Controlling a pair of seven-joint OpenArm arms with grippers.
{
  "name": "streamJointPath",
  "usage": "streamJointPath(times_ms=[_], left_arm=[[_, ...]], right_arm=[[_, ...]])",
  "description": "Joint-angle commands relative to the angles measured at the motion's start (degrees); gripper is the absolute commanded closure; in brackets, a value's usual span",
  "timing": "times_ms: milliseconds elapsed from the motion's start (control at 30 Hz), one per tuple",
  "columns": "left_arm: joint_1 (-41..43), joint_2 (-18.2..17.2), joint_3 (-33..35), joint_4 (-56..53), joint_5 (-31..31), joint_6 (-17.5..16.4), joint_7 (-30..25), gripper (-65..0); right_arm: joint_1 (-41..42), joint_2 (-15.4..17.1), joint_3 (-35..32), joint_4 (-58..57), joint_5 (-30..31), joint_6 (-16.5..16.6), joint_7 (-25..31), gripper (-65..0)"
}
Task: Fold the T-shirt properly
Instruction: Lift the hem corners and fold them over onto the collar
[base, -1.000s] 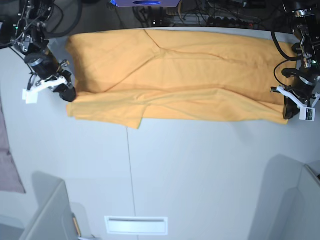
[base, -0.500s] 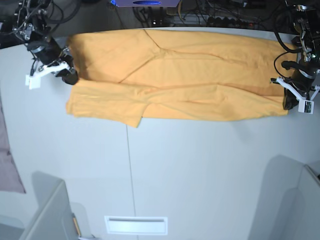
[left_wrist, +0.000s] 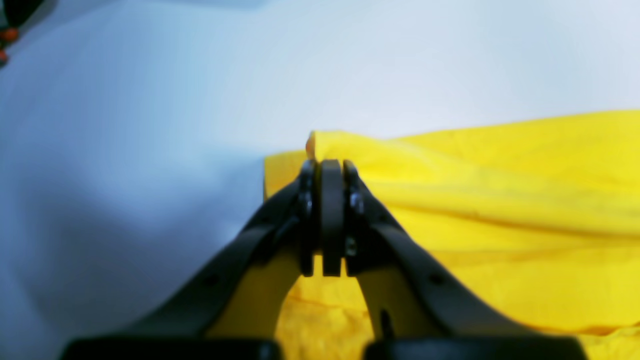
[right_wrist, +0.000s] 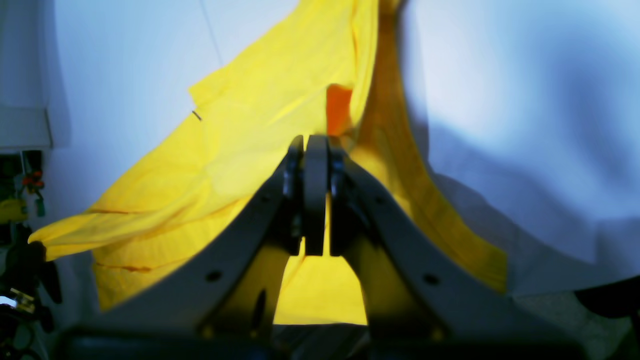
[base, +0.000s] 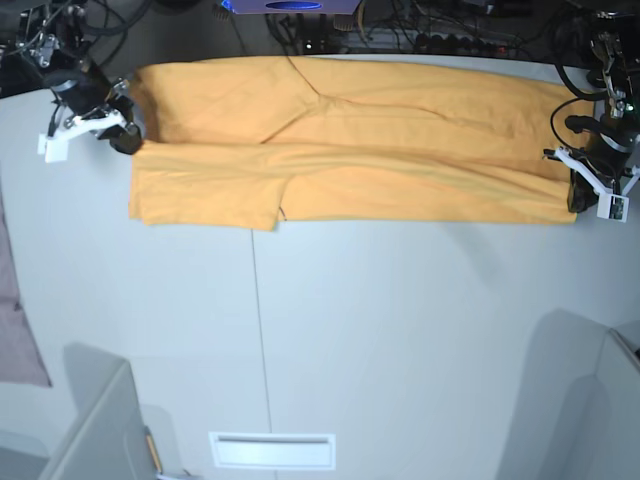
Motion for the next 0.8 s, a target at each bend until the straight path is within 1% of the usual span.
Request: streamJointPath(times_ms=[0,133,267,367,500,567,633,767], left_arm=[[0.6,-1.2,-0.6,1.1,-0.3,0.1,-1.3,0.0],[2.0,-1.2,-0.7,1.8,-0.3,0.1,-1.4,0.0],[3.3,-1.2,-0.7,1.8,-0.3,0.1,-1.4,0.0],[3.4,-1.2,-0.7,1.5,-0.3,0.1,-1.4,0.0],[4.4,-1.2,-0.8,1.8,-0.3,0.2,-1.4,0.0],[4.4,-1.3,-0.8,1.8,0.1,0.2,-1.4,0.0],[5.0,-1.1,-0.8,1.8,3.0,0.3,-1.4,0.0],[5.2,-0.7,-0.8,1.8,8.1,0.3,-1.6,0.0]], right_arm=[[-0.9,0.6,0.2,1.1,0.8,0.8,0.9,0.0],[-2.5,0.8,0.4,1.1,3.7,0.8,1.0,0.0],[-3.1,0.5,0.2,0.7,1.9,0.8,1.0,0.0],[-3.2,-0.8,0.2,0.2,1.0,0.8,1.0,0.0],[-3.1,-0.9,0.1,-0.1,-1.1,0.8,0.9,0.0],[-3.0,-0.9,0.1,-0.2,-1.2,0.8,-0.9,0.0],[-2.7,-0.9,0.2,-0.2,-1.2,0.7,-2.9,0.0],[-2.4,-1.0,0.2,-0.2,-1.2,0.7,-3.6,0.0]])
